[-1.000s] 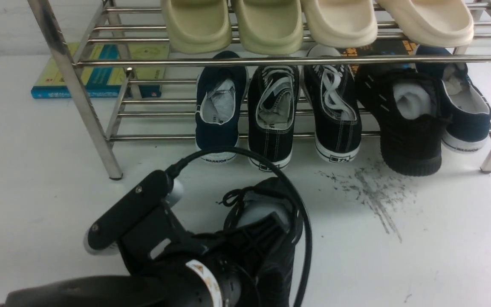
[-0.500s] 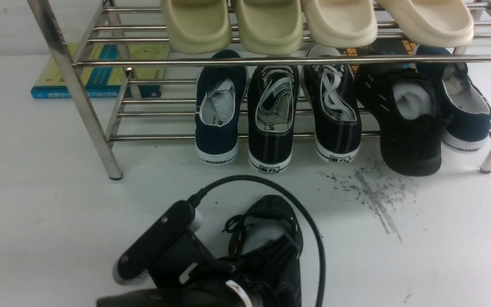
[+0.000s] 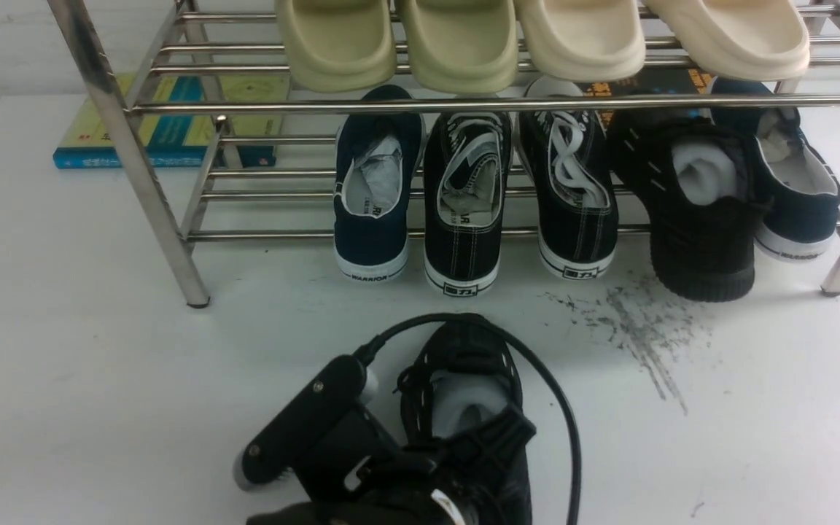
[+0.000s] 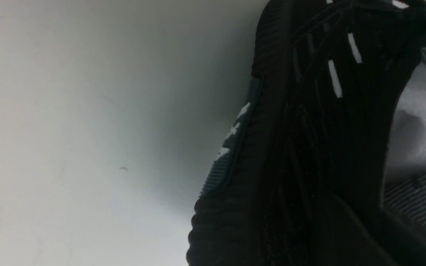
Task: Take the shoes off the shelf with your hand on the white table.
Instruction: 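Set the held shoe down on the floor in front of the rack with the left gripper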
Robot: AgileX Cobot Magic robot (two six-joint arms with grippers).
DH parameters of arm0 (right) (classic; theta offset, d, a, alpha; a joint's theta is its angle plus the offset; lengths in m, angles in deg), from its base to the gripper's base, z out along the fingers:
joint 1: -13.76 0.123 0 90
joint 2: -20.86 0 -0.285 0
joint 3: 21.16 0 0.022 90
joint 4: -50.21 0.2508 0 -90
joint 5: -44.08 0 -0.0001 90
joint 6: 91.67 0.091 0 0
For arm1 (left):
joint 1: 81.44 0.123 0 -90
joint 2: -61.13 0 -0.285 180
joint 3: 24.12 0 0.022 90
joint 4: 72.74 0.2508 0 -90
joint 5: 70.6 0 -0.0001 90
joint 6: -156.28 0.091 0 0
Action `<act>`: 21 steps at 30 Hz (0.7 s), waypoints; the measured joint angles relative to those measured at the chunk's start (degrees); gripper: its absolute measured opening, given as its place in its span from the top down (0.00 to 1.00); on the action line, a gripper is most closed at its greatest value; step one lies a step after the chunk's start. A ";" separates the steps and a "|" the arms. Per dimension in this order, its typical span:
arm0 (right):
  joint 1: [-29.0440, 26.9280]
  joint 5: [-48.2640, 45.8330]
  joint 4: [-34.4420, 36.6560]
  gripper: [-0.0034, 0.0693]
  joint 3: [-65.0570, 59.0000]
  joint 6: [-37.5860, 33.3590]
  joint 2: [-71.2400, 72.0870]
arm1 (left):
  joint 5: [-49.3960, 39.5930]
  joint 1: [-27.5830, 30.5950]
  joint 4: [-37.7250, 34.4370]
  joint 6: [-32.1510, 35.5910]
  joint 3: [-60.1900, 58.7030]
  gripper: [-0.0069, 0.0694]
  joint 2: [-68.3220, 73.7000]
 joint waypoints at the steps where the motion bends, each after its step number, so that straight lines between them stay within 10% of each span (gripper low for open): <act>1: 0.00 0.00 0.00 0.62 0.00 0.00 0.00 | 0.39 0.00 0.00 0.00 0.00 0.78 0.10; 15: 0.00 0.00 0.00 0.62 0.00 0.00 0.00 | 1.54 0.00 -0.09 8.74 0.07 0.50 -0.87; 21: 0.00 0.00 0.00 0.62 0.00 0.00 0.00 | 1.15 0.00 -3.05 26.75 1.76 0.52 -9.64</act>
